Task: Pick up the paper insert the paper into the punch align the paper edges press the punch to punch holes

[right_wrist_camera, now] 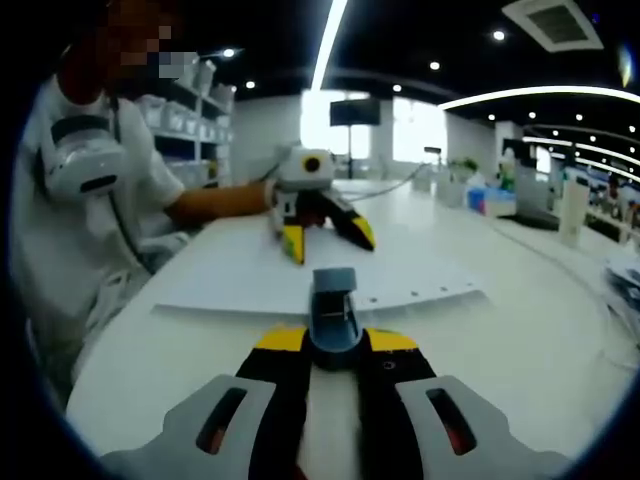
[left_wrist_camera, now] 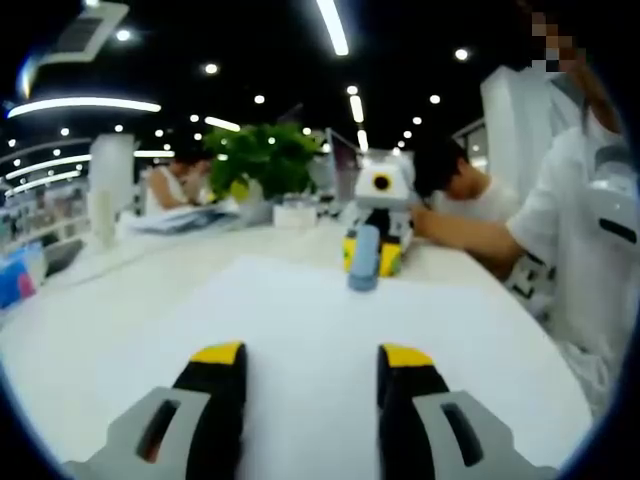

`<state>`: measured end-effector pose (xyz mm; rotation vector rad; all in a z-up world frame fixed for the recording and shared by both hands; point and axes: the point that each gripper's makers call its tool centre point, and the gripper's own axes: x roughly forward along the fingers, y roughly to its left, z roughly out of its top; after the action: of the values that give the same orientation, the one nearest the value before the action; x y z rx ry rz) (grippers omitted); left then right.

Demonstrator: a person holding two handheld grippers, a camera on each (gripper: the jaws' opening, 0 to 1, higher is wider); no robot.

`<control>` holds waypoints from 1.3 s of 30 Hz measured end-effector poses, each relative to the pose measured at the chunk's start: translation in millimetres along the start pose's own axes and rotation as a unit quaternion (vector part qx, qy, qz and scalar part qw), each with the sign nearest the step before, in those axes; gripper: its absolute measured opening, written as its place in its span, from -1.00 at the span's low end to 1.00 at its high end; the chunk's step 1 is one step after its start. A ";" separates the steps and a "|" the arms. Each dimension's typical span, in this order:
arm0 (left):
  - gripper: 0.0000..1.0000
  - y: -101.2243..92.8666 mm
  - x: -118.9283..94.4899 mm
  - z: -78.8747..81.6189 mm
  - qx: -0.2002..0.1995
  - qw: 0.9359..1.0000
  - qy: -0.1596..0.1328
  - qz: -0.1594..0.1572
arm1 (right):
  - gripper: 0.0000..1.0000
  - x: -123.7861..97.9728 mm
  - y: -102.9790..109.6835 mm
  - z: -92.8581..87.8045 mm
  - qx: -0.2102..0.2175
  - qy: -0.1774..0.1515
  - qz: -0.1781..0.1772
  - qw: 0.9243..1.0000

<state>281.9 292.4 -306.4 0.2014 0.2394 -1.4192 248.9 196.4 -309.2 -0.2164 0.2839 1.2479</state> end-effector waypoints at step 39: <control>0.23 9.2 -1.1 2.8 0.006 1.000 -0.004 -0.006 | -0.33 -0.5 -9.9 -0.9 -0.004 0.006 -0.036 0.999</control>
<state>291.0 294.0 -303.4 0.2043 0.2271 -1.4337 258.1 192.6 -309.9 -0.2385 0.2789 1.1769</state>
